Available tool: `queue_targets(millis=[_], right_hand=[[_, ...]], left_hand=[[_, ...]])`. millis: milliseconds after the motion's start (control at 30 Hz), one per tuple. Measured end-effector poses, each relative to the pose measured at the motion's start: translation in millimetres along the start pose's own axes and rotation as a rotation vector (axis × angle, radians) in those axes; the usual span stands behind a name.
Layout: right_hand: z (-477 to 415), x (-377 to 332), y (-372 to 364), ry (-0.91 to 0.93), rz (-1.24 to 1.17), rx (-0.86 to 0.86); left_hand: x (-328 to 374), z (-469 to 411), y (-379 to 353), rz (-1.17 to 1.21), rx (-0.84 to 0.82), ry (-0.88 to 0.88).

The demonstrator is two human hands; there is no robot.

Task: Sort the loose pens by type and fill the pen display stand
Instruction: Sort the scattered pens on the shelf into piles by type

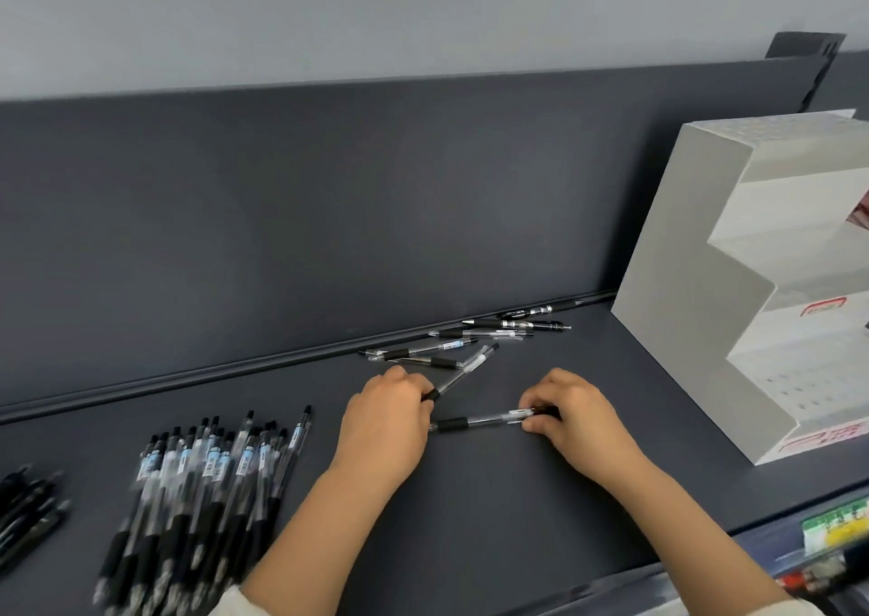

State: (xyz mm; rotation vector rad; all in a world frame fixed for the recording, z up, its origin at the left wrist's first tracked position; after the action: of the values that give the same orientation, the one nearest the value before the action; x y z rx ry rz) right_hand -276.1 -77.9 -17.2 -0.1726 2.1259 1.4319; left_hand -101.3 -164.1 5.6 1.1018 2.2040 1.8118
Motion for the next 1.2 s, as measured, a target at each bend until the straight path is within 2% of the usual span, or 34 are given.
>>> queue_targets(millis=[167, 367, 600, 833, 1000, 1200], right_hand=[[-3.5, -30.7, -4.7, 0.047, -0.063, 0.008], [-11.3, -98.8, -31.7, 0.176, -0.122, -0.008], [-15.1, -190.5, -69.8, 0.462, -0.052, -0.081], [-8.8, -250.1, -105.6, 0.712, 0.055, -0.122], [-3.4, -259.3, -128.9, 0.736, 0.068, -0.181], [0.2, -245.9, -133.4, 0.645, 0.013, -0.177]], left_hand=[[-32.4, 21.6, 58.4, 0.048, 0.155, 0.079], [-110.0, 67.5, 110.2, 0.041, 0.301, 0.287], [-174.6, 121.8, 139.0, 0.043, 0.379, 0.458], [-189.6, 148.9, 136.7, 0.052, 0.347, 0.522], [-186.5, 150.0, 129.2, 0.045, 0.304, 0.488], [-184.7, 147.4, 124.2, 0.058, 0.290, 0.455]])
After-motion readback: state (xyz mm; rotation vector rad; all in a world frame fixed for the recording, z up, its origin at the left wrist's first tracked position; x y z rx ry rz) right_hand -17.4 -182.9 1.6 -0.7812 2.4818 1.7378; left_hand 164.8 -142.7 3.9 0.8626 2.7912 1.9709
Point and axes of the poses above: each hand's wrist, its own z-axis away from the middle knuckle, its own y-axis out of the back of the hand, x = y × z, the point moved 8 cm from there along -z, towards the middle knuckle, and after that the axes turned 11 degrees about x, right-handed, at the moved point
